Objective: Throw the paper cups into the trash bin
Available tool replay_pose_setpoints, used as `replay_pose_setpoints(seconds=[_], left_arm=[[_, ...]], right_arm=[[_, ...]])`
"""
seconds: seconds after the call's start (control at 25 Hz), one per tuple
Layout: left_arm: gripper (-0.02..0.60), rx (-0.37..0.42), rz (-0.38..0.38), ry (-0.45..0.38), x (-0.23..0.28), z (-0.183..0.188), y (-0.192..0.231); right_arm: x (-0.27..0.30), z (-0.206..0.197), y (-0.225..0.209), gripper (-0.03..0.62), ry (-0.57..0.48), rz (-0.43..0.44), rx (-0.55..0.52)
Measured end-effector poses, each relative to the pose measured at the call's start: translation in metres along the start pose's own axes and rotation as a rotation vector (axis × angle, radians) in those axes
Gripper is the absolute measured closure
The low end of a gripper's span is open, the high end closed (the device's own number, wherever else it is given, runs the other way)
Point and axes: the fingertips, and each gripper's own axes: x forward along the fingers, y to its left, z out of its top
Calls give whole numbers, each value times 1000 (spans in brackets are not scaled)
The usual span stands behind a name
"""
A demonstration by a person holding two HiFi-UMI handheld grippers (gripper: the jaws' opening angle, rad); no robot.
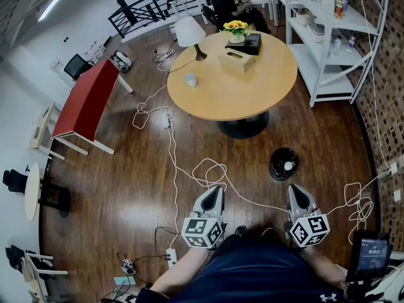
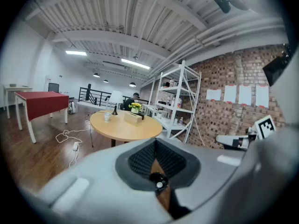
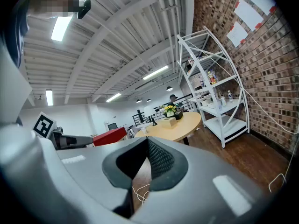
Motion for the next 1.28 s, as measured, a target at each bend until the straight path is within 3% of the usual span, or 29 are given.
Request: replay_pose_setpoints(seconds=[0.28,0.52,0.72,0.88,1.12,1.28], left_arm=[[577,0,22,-14,17,6,-3],[577,-15,57,-26,54,15,37],[571,-40,11,-36,127,29,75],[563,-40,-21,-41,183,60,127],[560,55,-66,-34,247,101,192],[548,123,-29,2,291,111,240]], right_arm=[[27,7,-15,583,19,40,-11],[70,7,-21,583,65,49,-56],[116,24,-52,583,75,-44,-99],[175,39,-53,583,87,-97,-100],[251,56,-39,583,125,-118,-120],[290,54,-33,583,157,-102,-113]])
